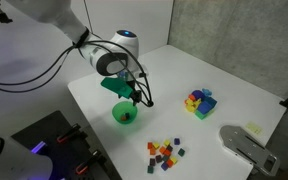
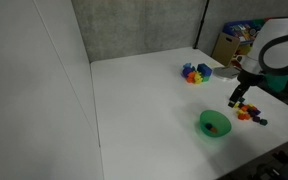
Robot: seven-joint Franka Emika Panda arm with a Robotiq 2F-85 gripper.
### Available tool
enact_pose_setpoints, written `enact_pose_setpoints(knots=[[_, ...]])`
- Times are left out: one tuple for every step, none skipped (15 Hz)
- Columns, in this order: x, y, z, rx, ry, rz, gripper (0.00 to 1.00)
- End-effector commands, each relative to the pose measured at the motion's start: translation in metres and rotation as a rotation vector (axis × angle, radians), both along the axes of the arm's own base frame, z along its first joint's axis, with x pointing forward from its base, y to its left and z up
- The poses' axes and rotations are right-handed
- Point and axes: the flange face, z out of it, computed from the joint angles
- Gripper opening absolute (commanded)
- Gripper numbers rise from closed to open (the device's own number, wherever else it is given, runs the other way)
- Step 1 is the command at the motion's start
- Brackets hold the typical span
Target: Put one small blue block in the green bowl.
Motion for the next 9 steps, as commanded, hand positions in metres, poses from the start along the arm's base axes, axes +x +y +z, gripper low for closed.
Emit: enact_pose_setpoints(knots=[[-0.011,-0.019,0.038,-0.008,-0.019,-0.134,1.00],[-0.012,-0.026,0.047,-0.018,-0.028,-0.174,1.00],[-0.014,-0.034,0.058,-0.041,-0.043,-0.218,1.00],[-0.015,-0.040,0.067,-0.062,-0.056,-0.252,1.00],[-0.019,-0.047,0.080,-0.084,-0.068,-0.293,1.00],[-0.021,-0.053,0.091,-0.103,-0.073,-0.325,1.00],[-0.026,-0.058,0.105,-0.125,-0.084,-0.362,1.00],[-0.030,-0.062,0.118,-0.149,-0.086,-0.390,1.00],[-0.034,-0.065,0.134,-0.158,-0.080,-0.419,1.00]])
